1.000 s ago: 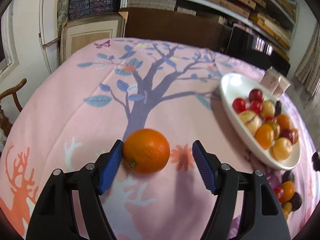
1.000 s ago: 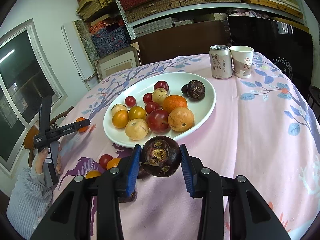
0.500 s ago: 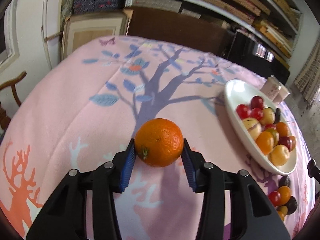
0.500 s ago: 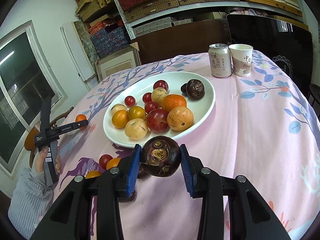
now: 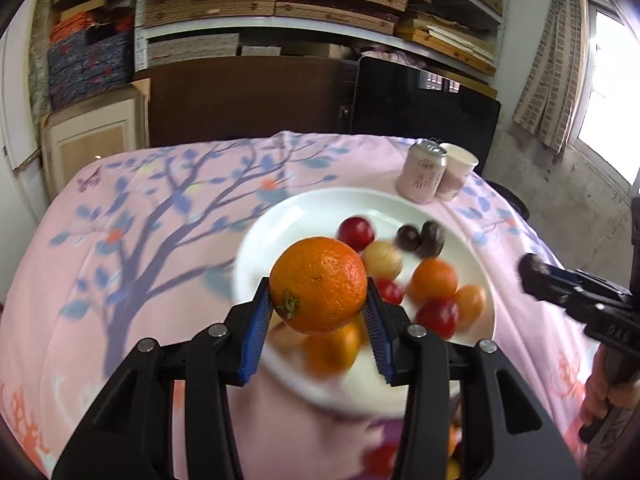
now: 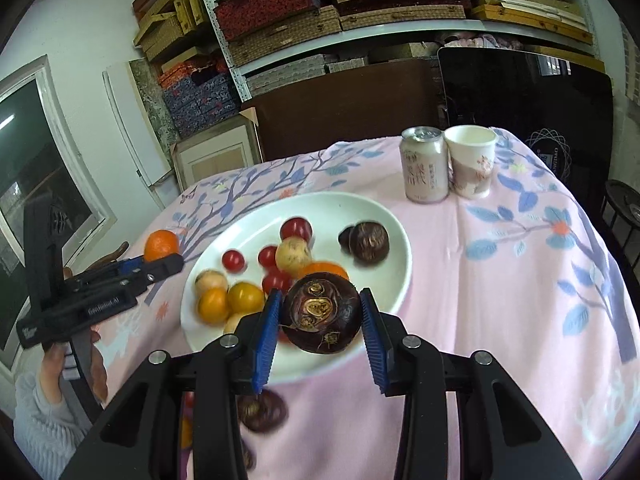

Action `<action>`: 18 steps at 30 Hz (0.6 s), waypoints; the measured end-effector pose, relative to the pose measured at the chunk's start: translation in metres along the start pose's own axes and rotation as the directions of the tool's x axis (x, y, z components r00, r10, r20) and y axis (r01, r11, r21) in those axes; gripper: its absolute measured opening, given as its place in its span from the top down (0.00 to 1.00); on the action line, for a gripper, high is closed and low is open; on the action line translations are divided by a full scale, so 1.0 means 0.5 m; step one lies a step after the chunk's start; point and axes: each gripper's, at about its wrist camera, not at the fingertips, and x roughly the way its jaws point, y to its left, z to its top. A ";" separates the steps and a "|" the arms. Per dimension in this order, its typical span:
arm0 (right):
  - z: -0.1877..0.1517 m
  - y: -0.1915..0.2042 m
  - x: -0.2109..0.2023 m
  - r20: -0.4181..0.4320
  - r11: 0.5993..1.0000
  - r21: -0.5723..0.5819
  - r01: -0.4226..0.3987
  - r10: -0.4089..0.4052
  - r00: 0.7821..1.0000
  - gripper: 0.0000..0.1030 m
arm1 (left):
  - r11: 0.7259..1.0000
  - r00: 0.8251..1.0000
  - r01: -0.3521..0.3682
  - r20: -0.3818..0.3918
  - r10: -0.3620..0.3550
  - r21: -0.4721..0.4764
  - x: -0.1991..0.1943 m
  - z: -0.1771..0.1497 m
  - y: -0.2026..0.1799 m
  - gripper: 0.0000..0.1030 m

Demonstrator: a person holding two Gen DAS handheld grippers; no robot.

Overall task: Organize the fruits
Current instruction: 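Carry the mandarin and plum onto the white plate and open both tools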

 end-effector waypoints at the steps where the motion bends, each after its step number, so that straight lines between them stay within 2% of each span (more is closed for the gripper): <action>1: 0.014 0.002 0.016 0.000 1.000 0.001 -0.004 0.004 1.000 0.62 | 1.000 1.000 0.011 -0.004 -0.011 -0.005 0.016 0.008 -0.007 0.57; 7: 0.071 0.009 0.122 -0.023 0.999 0.009 -0.032 0.032 0.999 0.60 | 1.000 0.998 0.023 -0.063 -0.023 0.006 0.120 0.022 -0.024 0.57; 8: 0.076 0.009 0.136 -0.029 0.999 0.010 -0.045 0.045 0.999 0.55 | 0.999 0.997 0.032 -0.077 -0.032 0.000 0.132 0.020 -0.020 0.57; 9: 0.078 0.009 0.149 -0.036 0.998 0.011 -0.063 0.064 0.997 0.37 | 0.999 0.994 0.044 -0.105 -0.044 -0.002 0.145 0.016 -0.015 0.57; 10: 0.080 0.007 0.158 -0.039 0.997 0.016 -0.079 0.080 0.996 0.31 | 0.998 0.990 0.060 -0.124 -0.060 -0.004 0.152 0.012 -0.009 0.56; 11: 0.078 0.000 0.162 -0.018 0.997 0.028 -0.077 0.078 0.997 0.30 | 0.996 0.990 0.083 -0.116 -0.084 -0.012 0.150 0.011 -0.004 0.48; 12: 0.077 -0.004 0.166 -0.018 0.997 0.028 -0.066 0.066 0.998 0.30 | 0.995 0.990 0.093 -0.103 -0.096 -0.031 0.143 0.013 0.003 0.36; 14: 0.076 -0.013 0.167 -0.034 0.997 0.036 -0.073 0.074 0.997 0.30 | 0.996 0.995 0.077 -0.066 -0.080 -0.046 0.124 0.017 0.008 0.24; 18: 0.085 -0.023 0.138 0.001 0.993 0.083 -0.086 0.086 0.996 0.30 | 0.998 0.999 0.048 -0.009 -0.048 -0.037 0.085 0.020 0.006 0.16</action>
